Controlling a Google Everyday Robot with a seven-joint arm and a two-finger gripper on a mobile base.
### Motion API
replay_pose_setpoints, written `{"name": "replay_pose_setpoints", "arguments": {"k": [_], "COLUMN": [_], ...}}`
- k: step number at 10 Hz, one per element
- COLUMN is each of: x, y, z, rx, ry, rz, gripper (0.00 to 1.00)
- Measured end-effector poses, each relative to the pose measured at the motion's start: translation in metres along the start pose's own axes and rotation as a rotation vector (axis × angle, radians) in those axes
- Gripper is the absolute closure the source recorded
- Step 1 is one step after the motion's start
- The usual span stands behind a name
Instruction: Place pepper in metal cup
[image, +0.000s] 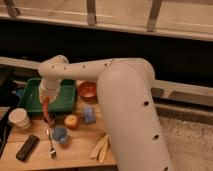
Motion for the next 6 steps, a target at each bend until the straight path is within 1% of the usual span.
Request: {"name": "replay_pose_setpoints", "arguments": {"k": [3, 4, 6], "x": [-0.01, -0.012, -0.01], "y": [-0.015, -0.019, -0.021], "z": [0.004, 0.005, 0.011], "rx": [0.037, 0.039, 0.033], "ry": [0.008, 0.008, 0.007], "rz": [0.008, 0.013, 0.031], "gripper": [0.61, 0.53, 0.33]}}
